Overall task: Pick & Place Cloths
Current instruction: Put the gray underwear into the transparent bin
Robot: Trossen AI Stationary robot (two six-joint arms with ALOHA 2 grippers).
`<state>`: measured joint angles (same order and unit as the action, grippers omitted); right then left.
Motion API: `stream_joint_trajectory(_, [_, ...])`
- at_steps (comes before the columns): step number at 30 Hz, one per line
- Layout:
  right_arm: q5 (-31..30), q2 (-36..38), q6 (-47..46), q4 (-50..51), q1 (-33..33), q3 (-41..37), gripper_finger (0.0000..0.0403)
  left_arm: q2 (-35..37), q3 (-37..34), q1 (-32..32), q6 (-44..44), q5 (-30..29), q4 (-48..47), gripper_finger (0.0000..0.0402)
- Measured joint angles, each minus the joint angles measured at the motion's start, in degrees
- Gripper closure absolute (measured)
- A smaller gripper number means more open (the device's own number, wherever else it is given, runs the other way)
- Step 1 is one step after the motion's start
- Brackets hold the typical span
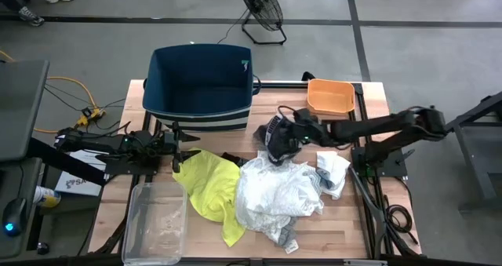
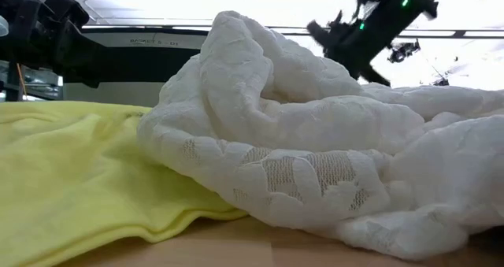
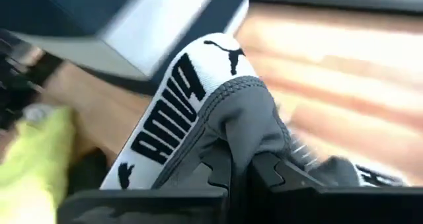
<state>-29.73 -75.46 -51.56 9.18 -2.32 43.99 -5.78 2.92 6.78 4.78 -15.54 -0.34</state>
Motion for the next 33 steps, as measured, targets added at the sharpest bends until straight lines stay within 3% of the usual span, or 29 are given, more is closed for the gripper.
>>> stream_joint_trajectory(8, [-7.9,10.9,6.9,-1.4,5.6,0.1,0.0397,0.0,0.0,0.0,0.1,0.0,0.1,0.0174])
stream_joint_trajectory(12, [-8.9,14.3,12.1,-5.7,8.1,0.1,0.0398,0.0,0.0,0.0,5.1,0.0,0.2,0.0174])
stream_joint_trajectory(16, [-8.9,15.1,20.3,-14.1,10.5,0.1,0.0398,0.0,0.0,0.0,13.8,0.0,0.4,0.0174])
stream_joint_trajectory(23, [-8.8,15.1,33.5,-26.1,14.2,0.2,0.0398,0.0,0.0,0.0,16.1,-0.4,1.8,0.0174])
stream_joint_trajectory(29, [-8.8,15.1,36.4,-28.3,15.8,0.2,0.0398,-0.1,1.9,0.0,14.3,9.0,5.4,0.0174])
stream_joint_trajectory(33, [-8.3,15.1,36.4,-28.4,15.9,0.2,0.0398,-1.7,5.4,0.0,10.7,10.9,5.1,0.0174])
